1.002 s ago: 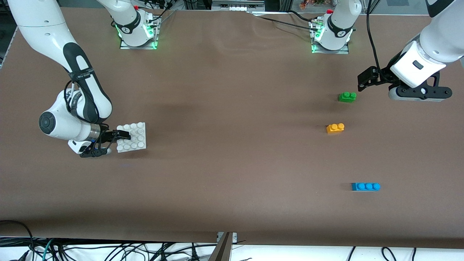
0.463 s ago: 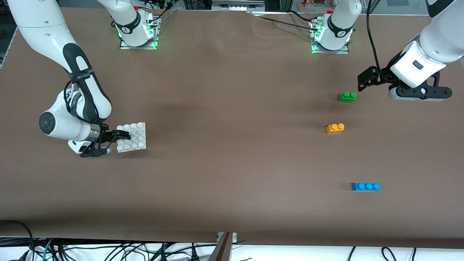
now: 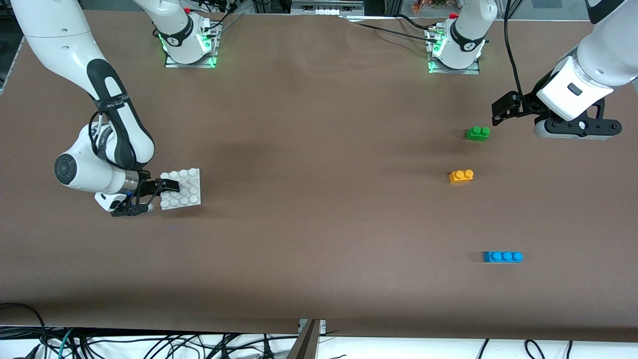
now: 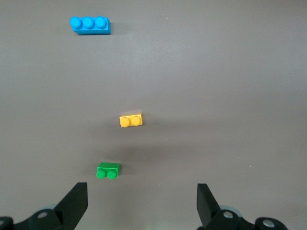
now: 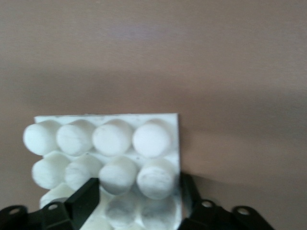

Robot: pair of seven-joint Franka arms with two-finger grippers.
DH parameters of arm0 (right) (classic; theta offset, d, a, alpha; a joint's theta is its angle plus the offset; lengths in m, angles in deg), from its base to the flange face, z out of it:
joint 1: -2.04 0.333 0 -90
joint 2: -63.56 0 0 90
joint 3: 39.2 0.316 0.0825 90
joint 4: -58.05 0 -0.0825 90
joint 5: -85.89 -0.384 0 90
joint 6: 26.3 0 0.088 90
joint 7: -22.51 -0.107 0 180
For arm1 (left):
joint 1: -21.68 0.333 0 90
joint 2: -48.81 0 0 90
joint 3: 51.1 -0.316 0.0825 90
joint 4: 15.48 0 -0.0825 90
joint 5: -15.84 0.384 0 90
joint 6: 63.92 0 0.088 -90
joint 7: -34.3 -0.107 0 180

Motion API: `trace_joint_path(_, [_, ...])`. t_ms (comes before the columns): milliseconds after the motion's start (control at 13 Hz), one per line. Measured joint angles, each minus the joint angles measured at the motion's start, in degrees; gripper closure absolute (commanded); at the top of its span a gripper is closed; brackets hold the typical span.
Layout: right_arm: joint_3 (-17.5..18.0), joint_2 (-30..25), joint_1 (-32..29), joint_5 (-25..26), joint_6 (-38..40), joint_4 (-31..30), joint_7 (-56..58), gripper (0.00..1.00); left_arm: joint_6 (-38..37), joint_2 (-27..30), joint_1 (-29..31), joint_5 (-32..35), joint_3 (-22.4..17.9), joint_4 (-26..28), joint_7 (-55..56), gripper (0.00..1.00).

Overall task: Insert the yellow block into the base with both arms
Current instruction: 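Close the right gripper on the edge of the white base plate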

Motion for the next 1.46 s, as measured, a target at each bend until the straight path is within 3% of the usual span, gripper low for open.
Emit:
trace_joint_path(694, [0.0, -0.1, 0.0, 0.0, 0.1, 0.0, 0.3, 0.38, 0.0, 0.0, 0.5, 0.0, -0.6, 0.0, 0.0, 0.0])
trace_joint_path(1465, [1.7, 0.0, 0.4, -1.3, 0.1, 0.1, -1.6, 0.38, 0.0, -0.2, 0.7, 0.0, -0.5, 0.0, 0.0, 0.0])
